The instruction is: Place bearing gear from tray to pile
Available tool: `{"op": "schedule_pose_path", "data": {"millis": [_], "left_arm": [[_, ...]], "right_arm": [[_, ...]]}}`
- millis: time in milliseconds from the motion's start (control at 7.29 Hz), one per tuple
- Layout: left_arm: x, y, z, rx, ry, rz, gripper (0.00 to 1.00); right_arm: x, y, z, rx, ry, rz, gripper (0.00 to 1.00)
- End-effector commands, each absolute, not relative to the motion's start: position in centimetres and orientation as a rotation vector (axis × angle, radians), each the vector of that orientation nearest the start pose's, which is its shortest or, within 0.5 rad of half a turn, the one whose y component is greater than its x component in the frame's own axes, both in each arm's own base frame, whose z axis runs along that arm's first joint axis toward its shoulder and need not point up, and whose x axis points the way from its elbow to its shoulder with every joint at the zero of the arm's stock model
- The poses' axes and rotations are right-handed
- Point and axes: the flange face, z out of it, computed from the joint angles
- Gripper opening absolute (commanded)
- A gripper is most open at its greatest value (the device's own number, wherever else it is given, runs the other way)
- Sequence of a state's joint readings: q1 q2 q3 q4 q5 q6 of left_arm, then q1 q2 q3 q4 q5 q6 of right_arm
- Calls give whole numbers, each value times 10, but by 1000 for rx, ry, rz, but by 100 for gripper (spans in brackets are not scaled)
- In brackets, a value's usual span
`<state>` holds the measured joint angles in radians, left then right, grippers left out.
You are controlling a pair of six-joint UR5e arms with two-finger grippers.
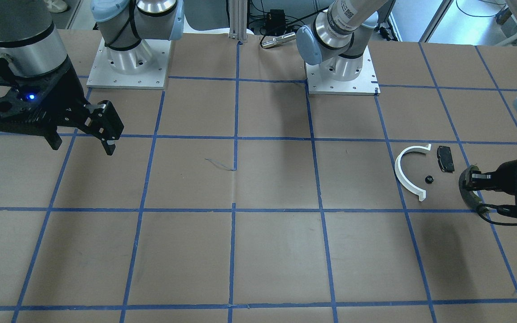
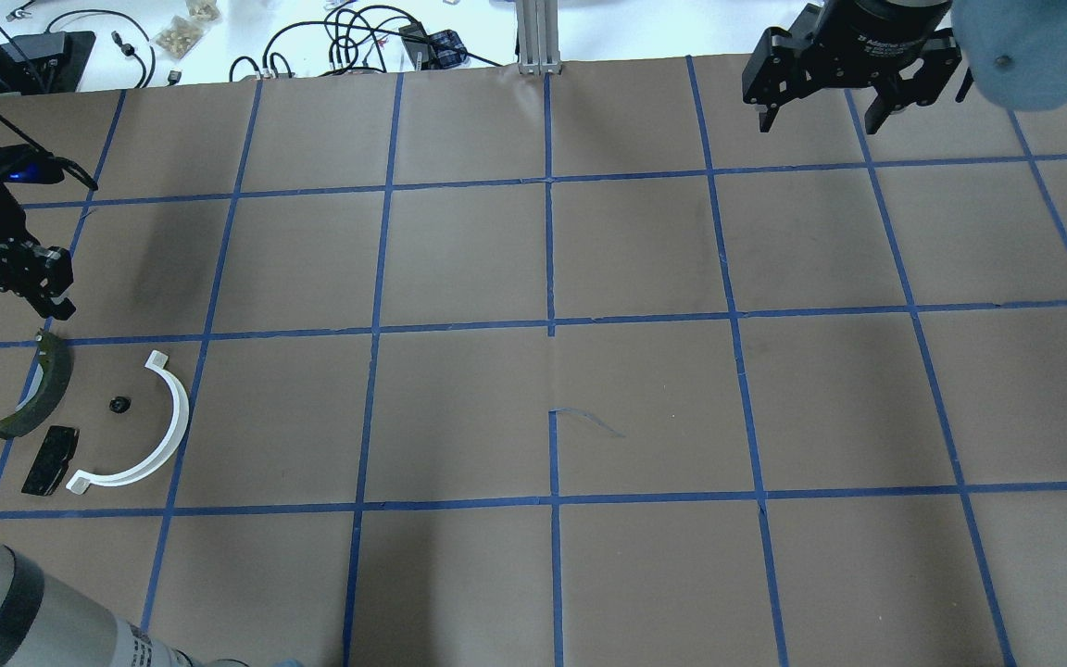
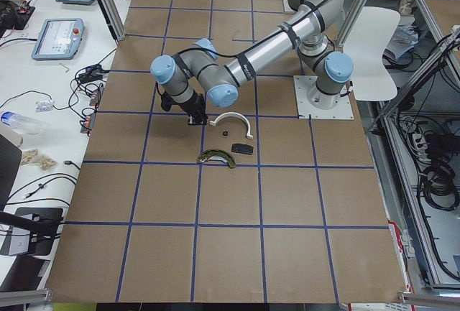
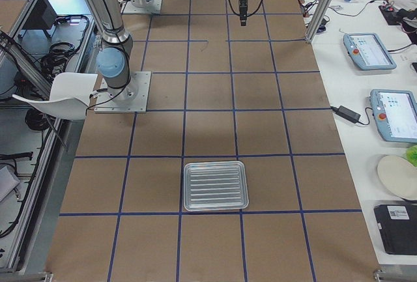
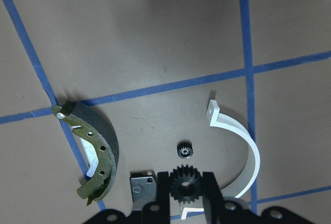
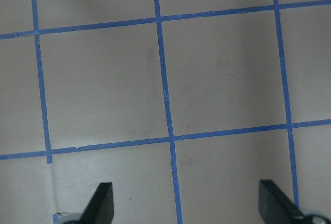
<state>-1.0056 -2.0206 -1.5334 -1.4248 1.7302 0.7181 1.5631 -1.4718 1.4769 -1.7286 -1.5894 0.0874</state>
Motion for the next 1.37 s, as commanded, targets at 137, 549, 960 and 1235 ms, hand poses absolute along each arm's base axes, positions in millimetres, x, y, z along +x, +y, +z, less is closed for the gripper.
{"op": "schedule_pose_path", "data": {"millis": [137,549,960,1235], "left_arm": [[230,-550,210,293,3119,443,0],[221,-533,188,297,3139,506,0],[229,-531,185,323,3140,501,0],[246,-525,182,295,3152,501,0]], "right_arm": [[127,-548,499,145,3147,-236,100],[127,-548,501,144,3142,-240,100],[128,-549,504,144,3137,-254,100],[127,-546,502,138,3144,-240,100]]}}
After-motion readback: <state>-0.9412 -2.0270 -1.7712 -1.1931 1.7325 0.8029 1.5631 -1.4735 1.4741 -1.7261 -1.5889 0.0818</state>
